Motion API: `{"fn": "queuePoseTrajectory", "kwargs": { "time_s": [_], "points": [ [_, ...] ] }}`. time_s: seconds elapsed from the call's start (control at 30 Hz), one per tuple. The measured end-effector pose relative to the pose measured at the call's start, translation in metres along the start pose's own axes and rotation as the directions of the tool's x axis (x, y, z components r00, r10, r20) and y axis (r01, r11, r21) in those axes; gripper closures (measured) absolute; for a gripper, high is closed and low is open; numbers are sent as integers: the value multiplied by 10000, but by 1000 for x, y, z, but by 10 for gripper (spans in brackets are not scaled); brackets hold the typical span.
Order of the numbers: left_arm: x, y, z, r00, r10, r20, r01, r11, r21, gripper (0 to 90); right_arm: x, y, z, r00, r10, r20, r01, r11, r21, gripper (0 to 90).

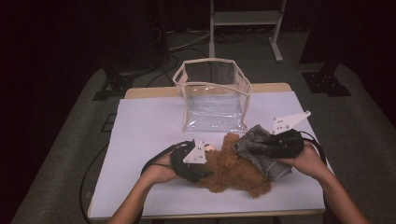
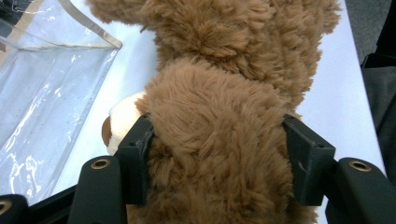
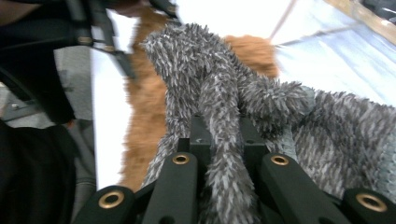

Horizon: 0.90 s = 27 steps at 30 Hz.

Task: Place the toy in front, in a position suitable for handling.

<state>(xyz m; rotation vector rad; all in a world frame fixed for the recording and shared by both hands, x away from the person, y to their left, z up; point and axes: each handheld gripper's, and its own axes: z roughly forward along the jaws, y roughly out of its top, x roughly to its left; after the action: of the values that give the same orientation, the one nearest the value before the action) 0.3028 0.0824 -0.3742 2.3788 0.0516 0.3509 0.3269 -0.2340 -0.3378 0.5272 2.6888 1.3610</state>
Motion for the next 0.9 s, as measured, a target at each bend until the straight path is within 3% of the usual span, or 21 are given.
{"fn": "queuePoseTrajectory", "kwargs": {
  "time_s": [0.1, 0.2, 0.27, 0.33, 0.47, 0.57, 0.73, 0.9],
  "points": [
    [-1, -2, -3, 9998, -151, 156, 153, 9998, -113, 338, 5, -4, 15, 9995, -131, -275, 139, 9995, 275, 802],
    [3, 0, -7, 9982, -470, 370, 478, 9986, -225, 278, 12, -11, 23, 9980, -224, -583, 232, 9996, 140, 803],
    [5, 5, -9, 9981, -450, 412, 465, 9982, -371, 260, 16, -14, 26, 9970, -266, -724, 276, 9995, 129, 803],
    [6, 12, -9, 9959, -408, 803, 465, 9964, -702, 263, 19, -14, 27, 9965, -385, -739, 394, 9992, 103, 803],
    [4, 14, 2, 9949, -163, 991, 168, 9998, -46, 417, 23, -13, 27, 9954, -634, -722, 647, 9978, 166, 802],
    [8, 8, 2, 9918, -700, 1070, 724, 9972, -190, 498, 21, -16, 20, 9954, -702, -658, 711, 9974, 122, 801],
    [6, 7, 2, 9916, -784, 1025, 811, 9964, -229, 514, 16, -28, 2, 9963, -488, -711, 496, 9987, 104, 801],
    [4, 7, 2, 9913, -810, 1039, 836, 9963, -210, 513, 12, -40, -19, 9996, -208, -191, 215, 9992, 344, 800]
  ]
}}
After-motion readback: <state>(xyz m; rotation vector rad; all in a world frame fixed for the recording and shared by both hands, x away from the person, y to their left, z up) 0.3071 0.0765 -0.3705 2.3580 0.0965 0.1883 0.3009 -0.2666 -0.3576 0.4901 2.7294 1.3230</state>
